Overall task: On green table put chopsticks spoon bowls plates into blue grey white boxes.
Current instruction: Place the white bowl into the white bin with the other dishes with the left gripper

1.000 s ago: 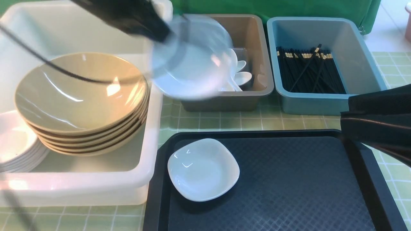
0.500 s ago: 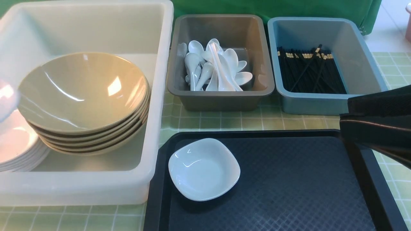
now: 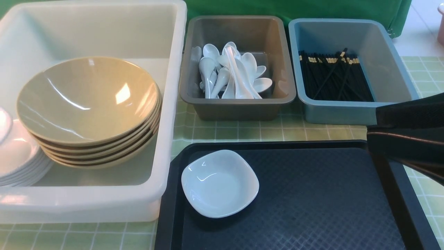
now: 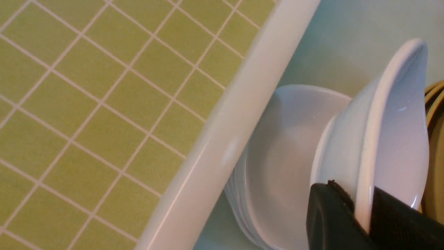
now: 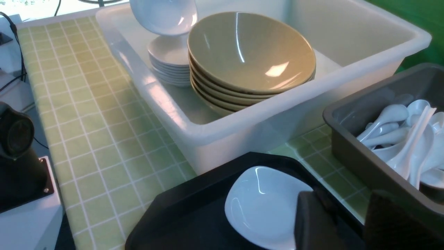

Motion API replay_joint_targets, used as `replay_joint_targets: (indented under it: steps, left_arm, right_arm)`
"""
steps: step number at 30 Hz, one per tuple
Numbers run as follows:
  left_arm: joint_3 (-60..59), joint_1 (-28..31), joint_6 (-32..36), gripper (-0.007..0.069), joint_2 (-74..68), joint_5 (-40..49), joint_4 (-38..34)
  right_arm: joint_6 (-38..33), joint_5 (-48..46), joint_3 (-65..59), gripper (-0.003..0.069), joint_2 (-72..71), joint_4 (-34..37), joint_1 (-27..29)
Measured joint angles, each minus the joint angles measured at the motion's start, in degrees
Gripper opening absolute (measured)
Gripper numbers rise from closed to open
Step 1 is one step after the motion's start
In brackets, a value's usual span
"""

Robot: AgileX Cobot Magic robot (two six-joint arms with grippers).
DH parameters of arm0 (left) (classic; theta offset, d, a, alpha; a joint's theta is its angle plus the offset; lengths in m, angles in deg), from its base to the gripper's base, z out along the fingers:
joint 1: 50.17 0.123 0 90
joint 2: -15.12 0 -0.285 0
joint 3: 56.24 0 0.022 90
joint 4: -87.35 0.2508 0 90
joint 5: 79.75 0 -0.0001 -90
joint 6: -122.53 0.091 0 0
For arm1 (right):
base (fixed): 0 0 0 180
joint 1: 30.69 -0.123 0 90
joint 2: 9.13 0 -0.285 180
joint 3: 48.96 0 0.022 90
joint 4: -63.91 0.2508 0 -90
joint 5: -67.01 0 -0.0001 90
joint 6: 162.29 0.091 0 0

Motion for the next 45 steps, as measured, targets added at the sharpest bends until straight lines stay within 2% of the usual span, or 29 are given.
replay_joint_targets:
  steps: [3,8,12,17,19,21,22,25,28,34,37,39,40,42,44,45]
  left_arm:
    - [0.0,-2.34,-0.13,0.0017,-1.65,-0.46,1.08]
    - [0.0,-6.54,-6.03,0.0052,-4.38,-2.76,8.24]
    - [0.0,-8.38,-10.41,0.0169,-4.84,-2.76,12.4]
    - [0.0,-9.05,-11.23,0.0316,-4.84,-1.84,13.71]
    - [0.0,-9.05,-11.95,0.04,-4.84,-1.14,14.28]
    - [0.0,-9.05,-12.36,0.0443,-4.84,-0.66,14.7]
    - [0.0,-9.05,-13.18,0.0507,-4.84,-0.02,15.27]
    - [0.0,-9.05,-13.68,0.058,-4.66,1.48,15.71]
    - [0.0,-9.05,-13.8,0.0619,-3.29,1.87,16.05]
    - [3.55,-9.05,-13.84,0.063,3.8,2.22,16.67]
    - [7.11,-10.48,-11.91,0.0627,8.89,2.33,12.38]
    - [8.36,-13.86,-7.13,0.0621,11.43,2.82,6.13]
    - [8.42,-14.32,-5.86,0.0618,11.89,3.04,5.34]
    - [8.54,-22.41,4.52,0.0571,13.37,6.41,-6.38]
    - [7.98,-29.2,11.07,0.0552,12.84,9.51,-11.16]
    - [7.98,-29.2,11.67,0.0551,12.71,9.85,-11.47]
  right_arm:
    - [0.0,-0.18,0.0,0.023,0.0,0.0,0.0]
    - [0.0,-0.56,0.0,0.0235,0.0,0.0,0.0]
    - [0.0,-1.16,0.0,0.0235,0.0,0.0,0.0]
    - [0.0,-1.56,0.0,0.0235,0.0,0.0,0.0]
    - [0.0,-1.58,0.0,0.0235,0.0,0.0,0.0]
    - [0.0,-1.58,0.0,0.0235,0.0,0.0,0.0]
    - [-0.06,-1.58,0.0,0.0235,0.0,0.0,0.0]
    - [-0.06,-1.58,0.0,0.0235,0.0,0.0,0.0]
    - [-0.06,-1.58,0.0,0.0235,0.0,0.0,0.0]
    - [-0.06,-1.8,0.0,0.0235,0.0,0.0,0.0]
    - [-0.06,-1.96,0.0,0.0235,0.0,0.0,0.0]
    - [-0.06,-2.14,0.0,0.0235,0.0,0.0,0.0]
    - [-0.06,-2.21,0.0,0.0235,0.0,0.0,0.0]
    - [-0.06,-2.25,0.0,0.0235,0.0,0.0,0.0]
    - [-0.06,-2.27,0.0,0.0235,0.0,0.0,0.0]
    - [-0.06,-2.27,0.0,0.0235,0.0,0.0,0.0]
